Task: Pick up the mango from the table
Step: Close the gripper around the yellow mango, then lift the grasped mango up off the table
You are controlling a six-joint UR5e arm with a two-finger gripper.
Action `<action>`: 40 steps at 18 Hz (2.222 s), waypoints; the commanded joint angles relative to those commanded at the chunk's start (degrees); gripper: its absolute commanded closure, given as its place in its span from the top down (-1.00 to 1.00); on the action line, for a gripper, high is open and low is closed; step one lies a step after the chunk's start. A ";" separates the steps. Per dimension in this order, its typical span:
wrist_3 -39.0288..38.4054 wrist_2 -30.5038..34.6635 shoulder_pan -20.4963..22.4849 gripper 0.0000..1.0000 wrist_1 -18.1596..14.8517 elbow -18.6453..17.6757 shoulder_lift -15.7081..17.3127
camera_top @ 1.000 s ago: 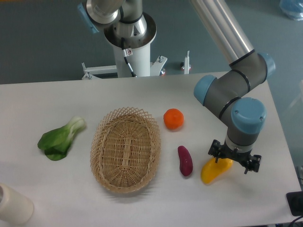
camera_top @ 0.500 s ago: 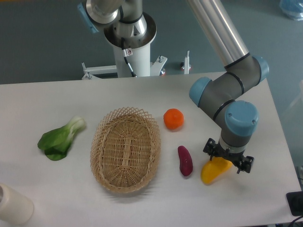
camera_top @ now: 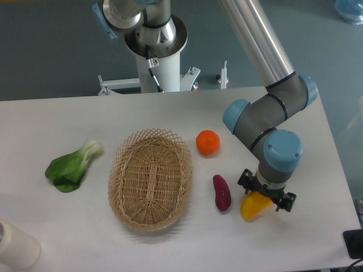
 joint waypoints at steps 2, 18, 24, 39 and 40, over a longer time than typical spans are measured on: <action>-0.17 0.17 -0.17 1.00 0.18 -0.17 -0.44; 0.35 2.11 0.35 -0.27 -0.53 -0.53 1.58; 0.88 1.67 1.40 -0.25 -0.61 1.23 2.98; 6.93 0.35 3.87 -0.17 -4.39 7.03 3.07; 7.73 0.35 4.04 -0.17 -5.09 7.29 3.16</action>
